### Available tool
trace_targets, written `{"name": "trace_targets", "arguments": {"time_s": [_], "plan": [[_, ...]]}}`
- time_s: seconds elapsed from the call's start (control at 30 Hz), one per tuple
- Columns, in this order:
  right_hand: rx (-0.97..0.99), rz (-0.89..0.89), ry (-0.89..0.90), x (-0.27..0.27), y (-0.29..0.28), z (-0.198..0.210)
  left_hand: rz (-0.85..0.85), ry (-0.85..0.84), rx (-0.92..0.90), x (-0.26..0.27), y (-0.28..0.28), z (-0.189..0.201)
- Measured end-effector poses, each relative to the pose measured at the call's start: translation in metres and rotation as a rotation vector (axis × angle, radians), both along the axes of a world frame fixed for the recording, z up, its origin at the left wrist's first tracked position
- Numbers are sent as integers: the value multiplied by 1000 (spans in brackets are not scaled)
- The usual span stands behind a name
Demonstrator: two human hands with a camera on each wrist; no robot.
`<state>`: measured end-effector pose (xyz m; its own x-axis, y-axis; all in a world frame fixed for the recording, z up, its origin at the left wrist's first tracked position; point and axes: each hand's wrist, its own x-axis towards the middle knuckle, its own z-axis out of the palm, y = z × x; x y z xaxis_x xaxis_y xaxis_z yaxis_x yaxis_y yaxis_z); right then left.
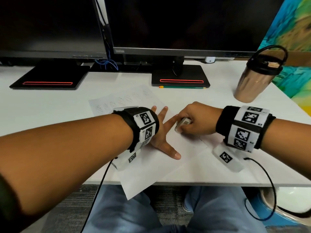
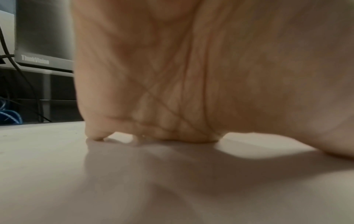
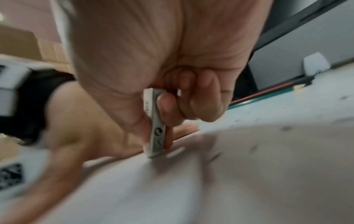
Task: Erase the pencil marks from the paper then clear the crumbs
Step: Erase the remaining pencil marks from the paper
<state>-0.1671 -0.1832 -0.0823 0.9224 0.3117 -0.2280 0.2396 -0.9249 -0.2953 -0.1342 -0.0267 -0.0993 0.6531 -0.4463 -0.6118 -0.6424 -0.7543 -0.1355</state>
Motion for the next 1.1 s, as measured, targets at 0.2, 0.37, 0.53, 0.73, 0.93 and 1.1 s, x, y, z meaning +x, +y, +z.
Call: {"name": "trace_targets", "arguments": {"time_s": [0.2, 0.37, 0.53, 0.73, 0.93, 1.1], "plan": [[-8, 98, 73, -5, 3, 4, -3, -2, 12, 0, -1, 1], [-16, 110, 37, -9, 3, 5, -6, -12, 22, -1, -3, 1], [-3, 35, -6, -13, -4, 3, -6, -20, 21, -1, -4, 1], [19, 29, 19, -15, -9, 1, -2, -28, 17, -2, -5, 3], [25, 37, 58, -21, -13, 0, 1, -22, 18, 0, -5, -1], [4, 81, 110, -25, -15, 1, -3, -28, 13, 0, -5, 1]]}}
